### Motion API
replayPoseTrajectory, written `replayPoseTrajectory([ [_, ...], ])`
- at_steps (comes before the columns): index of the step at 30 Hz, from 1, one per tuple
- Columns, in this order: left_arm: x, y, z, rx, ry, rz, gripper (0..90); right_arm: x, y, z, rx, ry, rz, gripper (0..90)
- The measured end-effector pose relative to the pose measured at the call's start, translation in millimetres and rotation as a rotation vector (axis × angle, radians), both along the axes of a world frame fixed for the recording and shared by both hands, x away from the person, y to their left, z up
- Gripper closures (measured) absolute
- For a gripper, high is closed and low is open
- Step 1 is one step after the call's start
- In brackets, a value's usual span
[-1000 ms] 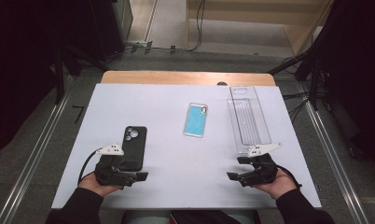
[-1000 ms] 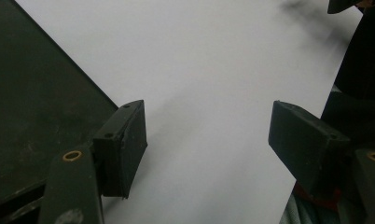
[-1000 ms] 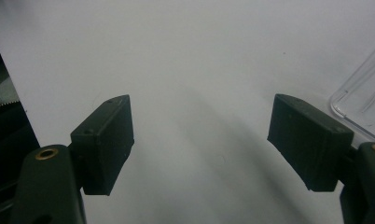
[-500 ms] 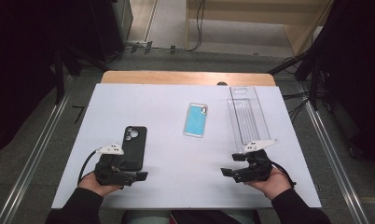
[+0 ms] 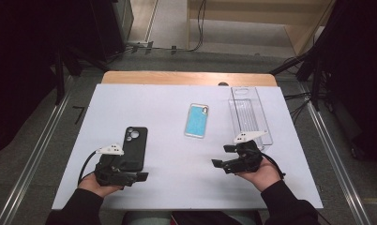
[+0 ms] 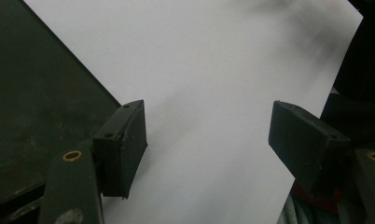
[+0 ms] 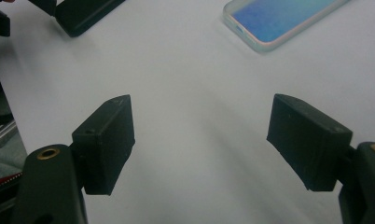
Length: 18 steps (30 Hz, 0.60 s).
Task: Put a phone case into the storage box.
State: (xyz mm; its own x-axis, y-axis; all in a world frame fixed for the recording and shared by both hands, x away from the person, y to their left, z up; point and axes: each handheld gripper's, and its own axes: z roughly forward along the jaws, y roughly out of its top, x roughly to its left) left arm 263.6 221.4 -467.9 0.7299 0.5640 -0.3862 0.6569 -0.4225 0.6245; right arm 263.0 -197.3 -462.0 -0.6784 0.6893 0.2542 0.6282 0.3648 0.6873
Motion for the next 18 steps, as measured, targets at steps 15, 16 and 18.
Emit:
replayPoseTrajectory([
  [15,-0.1,1.1,0.0,0.001,-0.003,0.0,28.1,40.8,36.1,13.4,0.016,0.004,-0.029,24.8],
  [16,-0.1,1.1,0.0,0.001,-0.003,0.0,28.2,40.8,36.1,13.4,0.016,0.004,-0.029,24.8],
  [18,-0.5,0.8,0.1,0.0,-0.002,0.0,28.2,47.5,41.0,14.1,0.018,0.009,-0.027,27.1],
])
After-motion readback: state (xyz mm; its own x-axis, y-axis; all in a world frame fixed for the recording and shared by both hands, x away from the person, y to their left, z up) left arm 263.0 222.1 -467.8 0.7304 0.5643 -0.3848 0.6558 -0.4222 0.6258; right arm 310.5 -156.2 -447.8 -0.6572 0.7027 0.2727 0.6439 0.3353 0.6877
